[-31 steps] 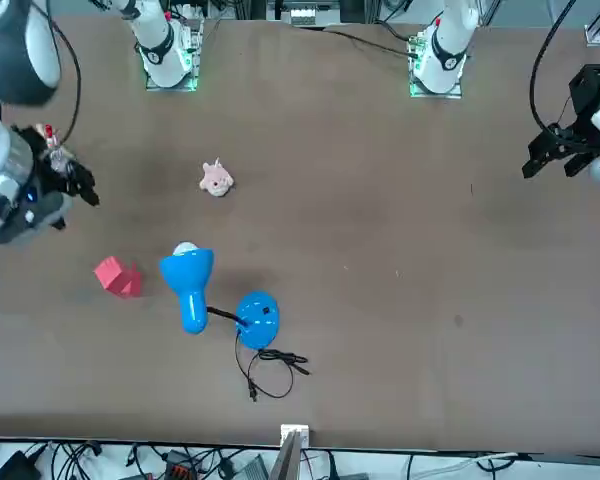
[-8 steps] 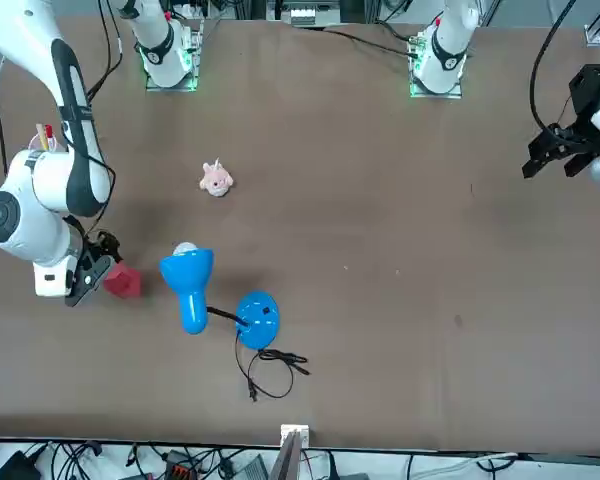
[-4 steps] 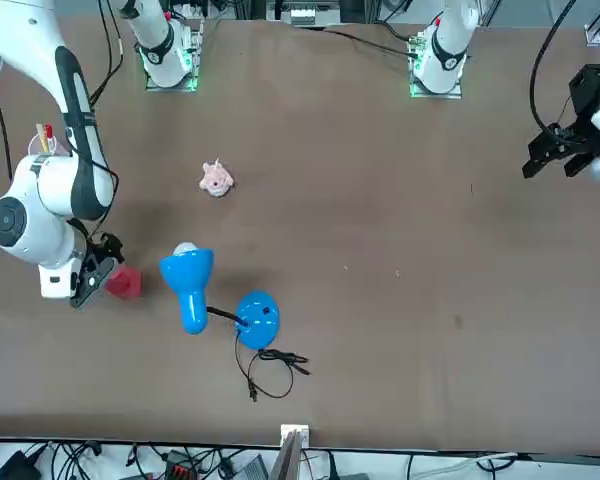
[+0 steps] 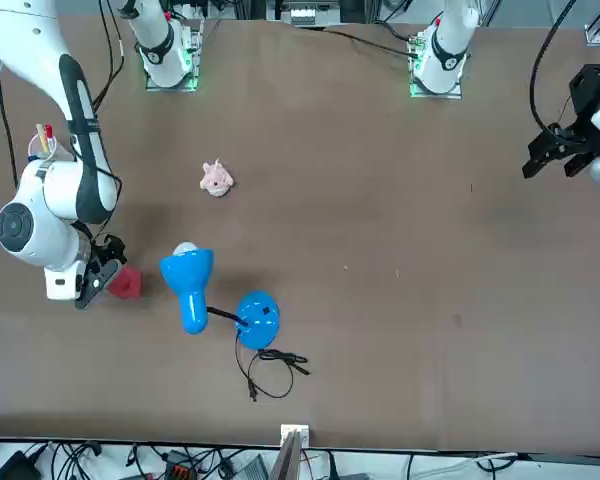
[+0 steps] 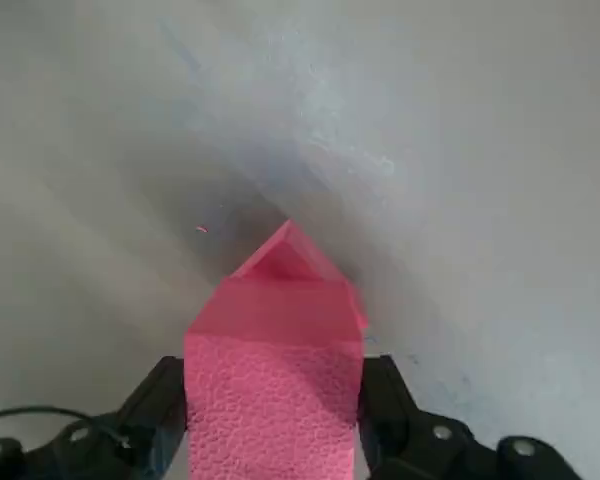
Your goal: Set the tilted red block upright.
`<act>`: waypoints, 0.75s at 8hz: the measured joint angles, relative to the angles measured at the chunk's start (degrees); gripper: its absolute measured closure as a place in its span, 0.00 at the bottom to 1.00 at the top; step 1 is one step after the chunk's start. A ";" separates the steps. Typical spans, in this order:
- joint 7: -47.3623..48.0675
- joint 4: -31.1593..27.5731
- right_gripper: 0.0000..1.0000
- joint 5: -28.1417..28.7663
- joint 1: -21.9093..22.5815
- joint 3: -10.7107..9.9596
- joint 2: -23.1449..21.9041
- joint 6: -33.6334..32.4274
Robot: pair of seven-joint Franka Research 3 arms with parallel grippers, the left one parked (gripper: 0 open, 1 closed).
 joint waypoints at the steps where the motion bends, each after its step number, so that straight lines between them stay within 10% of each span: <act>1: 0.58 0.07 0.13 0.01 0.00 0.00 -0.01 0.06; 6: 19.71 1.84 0.31 0.21 0.84 0.48 -3.27 -5.62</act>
